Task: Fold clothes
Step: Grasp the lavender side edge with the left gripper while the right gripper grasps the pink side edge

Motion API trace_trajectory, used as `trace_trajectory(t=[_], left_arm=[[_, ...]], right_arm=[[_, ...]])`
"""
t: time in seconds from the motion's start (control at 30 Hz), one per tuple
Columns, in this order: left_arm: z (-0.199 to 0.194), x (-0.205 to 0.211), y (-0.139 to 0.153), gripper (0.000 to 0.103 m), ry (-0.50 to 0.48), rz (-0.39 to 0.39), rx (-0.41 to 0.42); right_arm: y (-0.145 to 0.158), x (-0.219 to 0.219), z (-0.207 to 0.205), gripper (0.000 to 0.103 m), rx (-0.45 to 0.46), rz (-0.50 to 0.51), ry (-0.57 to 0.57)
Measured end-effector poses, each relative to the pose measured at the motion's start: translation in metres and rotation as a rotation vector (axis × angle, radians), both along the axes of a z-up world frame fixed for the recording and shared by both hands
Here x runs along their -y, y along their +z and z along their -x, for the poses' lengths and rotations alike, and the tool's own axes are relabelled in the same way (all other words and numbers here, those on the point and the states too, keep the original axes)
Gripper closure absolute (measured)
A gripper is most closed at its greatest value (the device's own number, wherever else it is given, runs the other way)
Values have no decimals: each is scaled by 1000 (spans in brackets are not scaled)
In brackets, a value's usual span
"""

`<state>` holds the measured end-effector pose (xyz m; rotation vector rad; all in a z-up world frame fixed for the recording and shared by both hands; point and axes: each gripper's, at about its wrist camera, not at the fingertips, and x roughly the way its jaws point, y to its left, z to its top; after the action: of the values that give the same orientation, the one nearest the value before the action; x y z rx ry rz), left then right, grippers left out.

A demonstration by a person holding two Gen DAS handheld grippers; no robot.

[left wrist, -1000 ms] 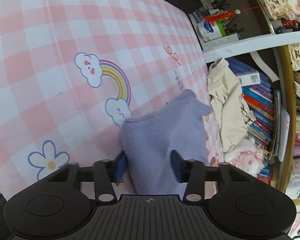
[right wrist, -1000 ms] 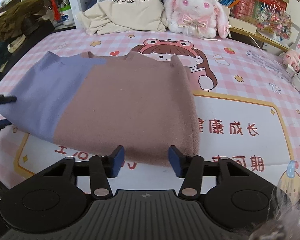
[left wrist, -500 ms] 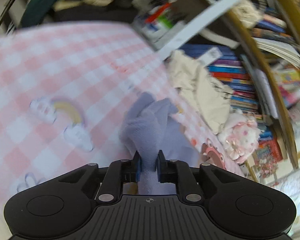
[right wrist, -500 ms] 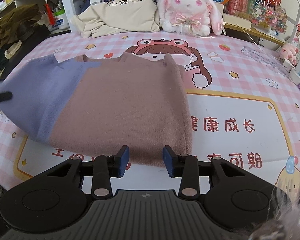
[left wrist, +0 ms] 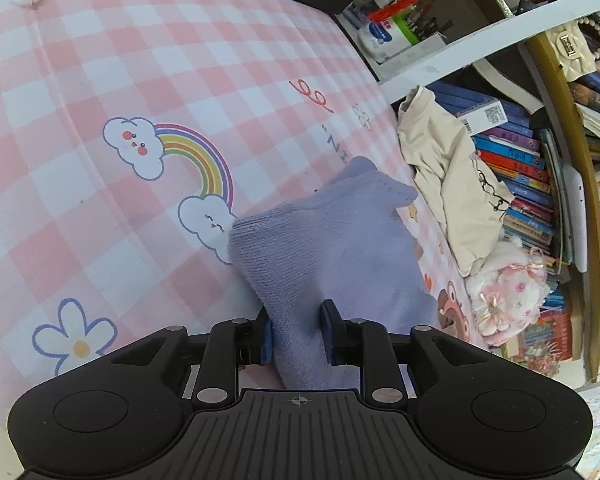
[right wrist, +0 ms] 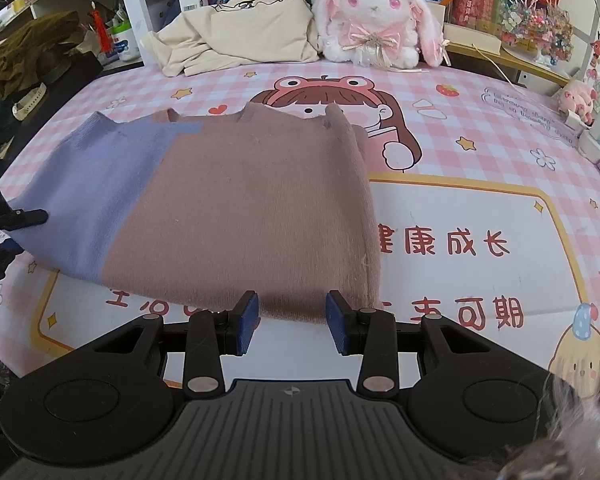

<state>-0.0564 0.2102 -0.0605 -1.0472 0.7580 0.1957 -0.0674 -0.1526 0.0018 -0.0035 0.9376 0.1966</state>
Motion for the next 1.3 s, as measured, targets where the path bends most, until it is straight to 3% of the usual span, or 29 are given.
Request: trace_trajectory(t=[0.07,0.23,0.33,0.47,0.83,1.3], left_arm=[[0,0,1,92,-11,-20,0],[9,1,19,94,-2,-115,53],[12,-7,12,93,14,-72,40],[15,-16,-1,81,61,9,1],[17,-22,-9,81,109,68,27],[15,-25,-12,80,100,66,45]], right_arm=[[0,-1,0,67,0,0,2],[1,-4,1,68,5,5,18],[2,-7,1,68,10,11,29],[1,-7,1,67,9,5,22],[1,-8,-1,67,9,5,19],[4,-12,-6,67,30,21,15]])
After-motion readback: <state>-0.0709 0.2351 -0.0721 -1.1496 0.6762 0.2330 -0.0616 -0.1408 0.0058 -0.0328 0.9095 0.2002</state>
